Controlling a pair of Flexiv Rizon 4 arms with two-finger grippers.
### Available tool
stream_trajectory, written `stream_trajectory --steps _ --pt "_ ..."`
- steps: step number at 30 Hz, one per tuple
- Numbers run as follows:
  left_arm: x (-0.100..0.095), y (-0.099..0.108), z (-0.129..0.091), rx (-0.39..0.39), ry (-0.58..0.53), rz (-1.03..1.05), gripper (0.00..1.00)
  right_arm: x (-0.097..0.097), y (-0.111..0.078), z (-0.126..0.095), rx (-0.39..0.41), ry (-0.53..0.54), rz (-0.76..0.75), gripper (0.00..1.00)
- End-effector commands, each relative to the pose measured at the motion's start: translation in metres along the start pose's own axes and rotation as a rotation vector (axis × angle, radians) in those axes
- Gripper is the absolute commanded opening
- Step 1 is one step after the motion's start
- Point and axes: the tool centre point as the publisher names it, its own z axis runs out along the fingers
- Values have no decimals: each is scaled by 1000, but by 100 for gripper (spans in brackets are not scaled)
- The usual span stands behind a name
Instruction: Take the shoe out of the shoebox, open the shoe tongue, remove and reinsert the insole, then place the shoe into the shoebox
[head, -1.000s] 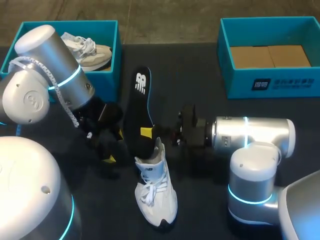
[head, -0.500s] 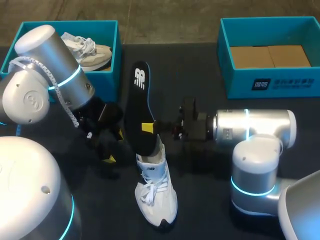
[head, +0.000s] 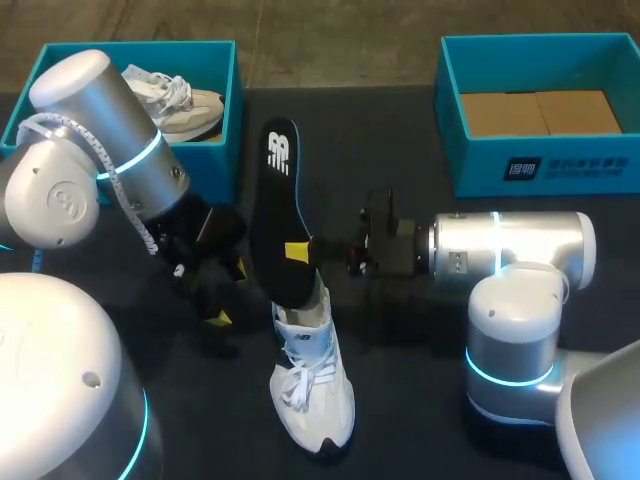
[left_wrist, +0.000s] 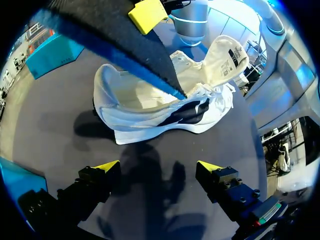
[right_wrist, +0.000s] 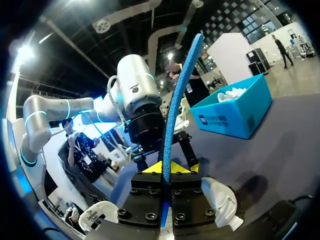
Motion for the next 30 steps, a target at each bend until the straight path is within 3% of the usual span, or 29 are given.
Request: stream_trajectory --steps 1,6,20,30 --pt "0 0 1 -2 -1 0 100 -2 9 -4 53 13 -1 0" --pt "0 0 1 -2 -1 0 100 -7 9 -7 82 25 1 0" --pt "0 0 1 -2 -1 0 100 -24 4 -7 64 53 22 0" --pt "0 0 1 -2 -1 0 100 -23 -3 -4 44 64 31 0"
